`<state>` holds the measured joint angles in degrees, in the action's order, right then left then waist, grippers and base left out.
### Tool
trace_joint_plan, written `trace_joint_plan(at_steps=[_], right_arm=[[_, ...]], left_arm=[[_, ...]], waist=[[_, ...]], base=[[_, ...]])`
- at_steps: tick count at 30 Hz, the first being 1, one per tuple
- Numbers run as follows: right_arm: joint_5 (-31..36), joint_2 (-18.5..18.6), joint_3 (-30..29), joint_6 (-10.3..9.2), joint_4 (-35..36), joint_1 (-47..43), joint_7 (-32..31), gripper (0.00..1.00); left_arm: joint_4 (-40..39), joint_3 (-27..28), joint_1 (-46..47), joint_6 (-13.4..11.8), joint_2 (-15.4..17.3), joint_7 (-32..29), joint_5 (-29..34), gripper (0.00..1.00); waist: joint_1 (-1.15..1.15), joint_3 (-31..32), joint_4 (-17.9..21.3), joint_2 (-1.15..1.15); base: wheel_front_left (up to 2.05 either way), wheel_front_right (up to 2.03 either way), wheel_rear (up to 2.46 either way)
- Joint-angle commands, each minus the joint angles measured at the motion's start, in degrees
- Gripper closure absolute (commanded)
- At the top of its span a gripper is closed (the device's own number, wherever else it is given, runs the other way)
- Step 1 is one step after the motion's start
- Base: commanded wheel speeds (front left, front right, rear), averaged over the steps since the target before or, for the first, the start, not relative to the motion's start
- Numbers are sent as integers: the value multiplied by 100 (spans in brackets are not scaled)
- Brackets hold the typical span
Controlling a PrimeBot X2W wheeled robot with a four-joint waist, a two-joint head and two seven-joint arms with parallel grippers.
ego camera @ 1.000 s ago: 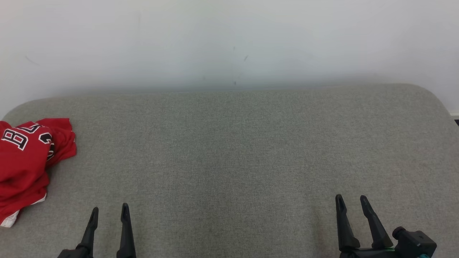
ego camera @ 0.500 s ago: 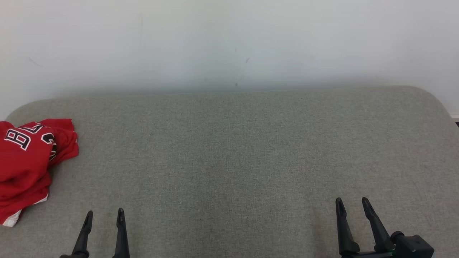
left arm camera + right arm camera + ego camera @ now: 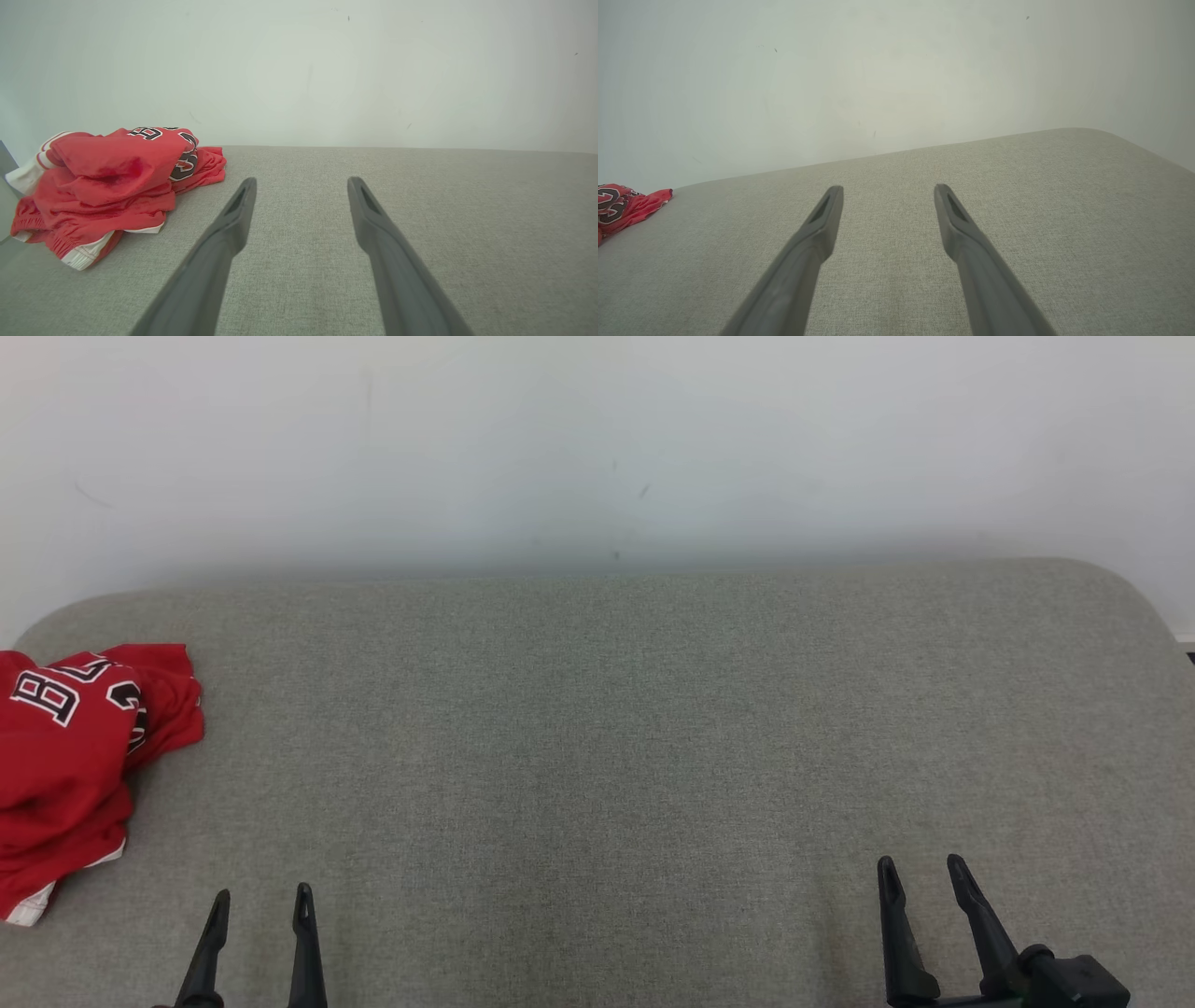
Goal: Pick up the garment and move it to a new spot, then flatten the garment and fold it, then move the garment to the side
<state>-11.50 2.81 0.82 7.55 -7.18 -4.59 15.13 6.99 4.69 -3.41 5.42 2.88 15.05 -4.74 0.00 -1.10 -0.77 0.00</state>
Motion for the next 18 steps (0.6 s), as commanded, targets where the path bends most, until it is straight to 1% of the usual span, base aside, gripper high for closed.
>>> trace_joint_plan(at_steps=[1,18], right_arm=[[-34,13,-14,-12,-7,-19,9,0],[-43,13,-22,-12,3,-10,9,0]], left_arm=[[14,30,-52,1,1,15,-23,0],[72,68,-30,7,0,15,-54,0]], waist=[[0,-2,2,0],[0,-30,-7,0]], base=[[0,0,0],[0,0,0]])
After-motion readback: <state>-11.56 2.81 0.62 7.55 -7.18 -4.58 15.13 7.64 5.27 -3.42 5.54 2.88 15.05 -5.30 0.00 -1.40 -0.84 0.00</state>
